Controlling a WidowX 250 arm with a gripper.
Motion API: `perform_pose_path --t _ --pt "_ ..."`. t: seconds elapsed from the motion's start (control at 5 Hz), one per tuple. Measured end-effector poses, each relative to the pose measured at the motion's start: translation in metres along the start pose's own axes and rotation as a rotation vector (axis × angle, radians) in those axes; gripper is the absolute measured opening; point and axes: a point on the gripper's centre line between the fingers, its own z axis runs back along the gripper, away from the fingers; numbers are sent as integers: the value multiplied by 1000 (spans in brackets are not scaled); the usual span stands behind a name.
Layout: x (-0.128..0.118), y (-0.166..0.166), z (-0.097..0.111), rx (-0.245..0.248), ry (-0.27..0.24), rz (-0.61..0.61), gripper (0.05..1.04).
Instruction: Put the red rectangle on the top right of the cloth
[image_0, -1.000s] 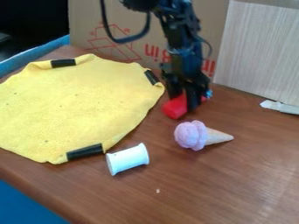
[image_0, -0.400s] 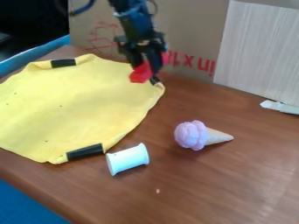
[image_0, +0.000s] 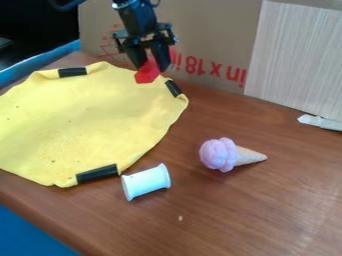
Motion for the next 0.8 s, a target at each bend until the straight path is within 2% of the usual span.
perform_pose_path --t 0.4,0.6,0.8 --pt "10 25 -1 36 -61 218 555" --pt "7 34 -6 29 -54 308 555" --pt "-12 42 -24 69 -13 356 555"
